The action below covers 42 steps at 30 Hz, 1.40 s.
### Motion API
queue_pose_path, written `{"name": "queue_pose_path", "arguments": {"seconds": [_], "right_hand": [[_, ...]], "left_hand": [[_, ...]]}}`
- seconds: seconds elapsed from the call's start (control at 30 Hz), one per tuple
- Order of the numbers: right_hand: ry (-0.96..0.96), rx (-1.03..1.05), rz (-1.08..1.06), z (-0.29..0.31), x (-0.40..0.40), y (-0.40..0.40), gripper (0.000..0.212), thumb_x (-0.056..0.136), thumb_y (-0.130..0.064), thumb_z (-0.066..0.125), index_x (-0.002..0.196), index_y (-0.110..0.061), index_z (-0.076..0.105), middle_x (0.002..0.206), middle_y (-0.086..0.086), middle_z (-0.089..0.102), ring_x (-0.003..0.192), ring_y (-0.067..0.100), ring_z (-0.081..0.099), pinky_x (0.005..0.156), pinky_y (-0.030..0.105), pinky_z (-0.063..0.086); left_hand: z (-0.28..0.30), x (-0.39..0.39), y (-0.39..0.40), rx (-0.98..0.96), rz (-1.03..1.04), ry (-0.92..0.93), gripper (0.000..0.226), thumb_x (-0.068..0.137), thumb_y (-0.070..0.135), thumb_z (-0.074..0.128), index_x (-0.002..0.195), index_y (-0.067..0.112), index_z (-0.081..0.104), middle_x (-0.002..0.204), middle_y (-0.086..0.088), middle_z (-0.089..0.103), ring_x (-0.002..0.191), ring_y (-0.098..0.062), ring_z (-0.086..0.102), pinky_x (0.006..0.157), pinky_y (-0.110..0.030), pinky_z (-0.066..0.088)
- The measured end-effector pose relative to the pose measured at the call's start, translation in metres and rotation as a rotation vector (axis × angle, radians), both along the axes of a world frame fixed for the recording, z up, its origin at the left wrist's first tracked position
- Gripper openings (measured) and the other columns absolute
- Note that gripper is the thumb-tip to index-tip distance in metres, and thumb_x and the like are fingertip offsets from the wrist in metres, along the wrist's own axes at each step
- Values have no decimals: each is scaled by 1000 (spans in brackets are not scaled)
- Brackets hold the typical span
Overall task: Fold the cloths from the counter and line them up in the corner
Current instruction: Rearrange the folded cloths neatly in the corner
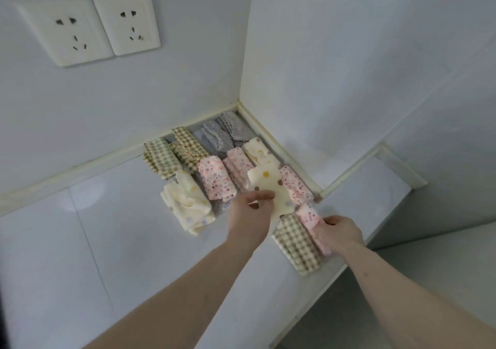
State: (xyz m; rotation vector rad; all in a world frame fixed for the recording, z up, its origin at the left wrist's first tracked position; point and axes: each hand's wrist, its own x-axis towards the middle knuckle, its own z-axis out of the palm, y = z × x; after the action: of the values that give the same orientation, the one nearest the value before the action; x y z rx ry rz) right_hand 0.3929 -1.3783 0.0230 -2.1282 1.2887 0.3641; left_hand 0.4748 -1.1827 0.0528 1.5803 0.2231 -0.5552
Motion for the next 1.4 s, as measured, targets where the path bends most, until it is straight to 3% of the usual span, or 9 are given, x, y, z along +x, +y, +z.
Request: {"name": "queue_pose_path", "arguments": {"seconds": [0.3,0.37,0.47,0.6,0.8,0.93,1.07,1.23,1.4], "right_hand": [[-517,239,-46,63,82,50,25,82,-11,73,65,-15,55,57,1,50,56,20,47,51,25,38],[-553,371,-45,69,115,70,20,82,-11,75,69,-15,60,53,-1,53,53,20,50,55,27,42],[-583,484,36,71,166,102,9,84,-16,78,83,-15,69,62,-2,67,60,18,60,61,29,49],[-572,528,149,61,225,141,9,86,-23,76,92,-18,71,80,1,72,73,18,66,73,34,58],[-505,414,331,32,281,178,38,85,-29,73,121,-17,71,113,1,72,109,23,68,104,42,53],[-373,120,602,14,286,186,51,93,-34,68,140,-16,60,135,3,65,125,23,60,103,30,45],[-392,29,600,4,281,184,62,95,-45,64,148,-17,51,146,3,57,135,24,53,109,34,41],[-614,95,505,21,251,171,40,101,-43,57,132,-19,64,111,-12,64,108,12,62,91,24,44],[-718,-43,289,27,170,117,22,95,-30,64,115,-25,70,106,-12,70,92,8,65,85,27,51]], "left_hand": [[37,66,106,27,253,-174,20,92,7,68,95,22,81,123,8,67,75,26,59,59,0,43],[34,90,126,53,318,-172,19,92,8,67,96,20,81,122,6,69,71,15,64,61,-4,47],[25,121,144,34,396,-118,19,92,9,68,88,23,80,119,-2,75,87,-12,70,84,-28,60],[11,151,154,50,437,-91,18,92,9,67,92,21,80,116,-1,75,92,-17,70,92,-36,61],[-12,179,155,112,404,-47,16,94,11,67,100,20,78,107,2,73,78,-12,64,66,-24,52],[-24,180,159,219,302,3,18,95,25,71,112,22,73,93,6,67,69,-8,59,56,-17,47],[-19,175,161,260,381,-125,17,96,31,68,111,25,73,95,6,66,64,-7,57,40,-8,41],[-3,160,166,343,395,-320,10,94,31,66,101,33,72,131,3,56,106,-15,63,77,-21,48],[23,90,132,418,75,-625,15,88,16,69,97,28,68,111,15,52,89,-2,58,74,-17,47]]}}
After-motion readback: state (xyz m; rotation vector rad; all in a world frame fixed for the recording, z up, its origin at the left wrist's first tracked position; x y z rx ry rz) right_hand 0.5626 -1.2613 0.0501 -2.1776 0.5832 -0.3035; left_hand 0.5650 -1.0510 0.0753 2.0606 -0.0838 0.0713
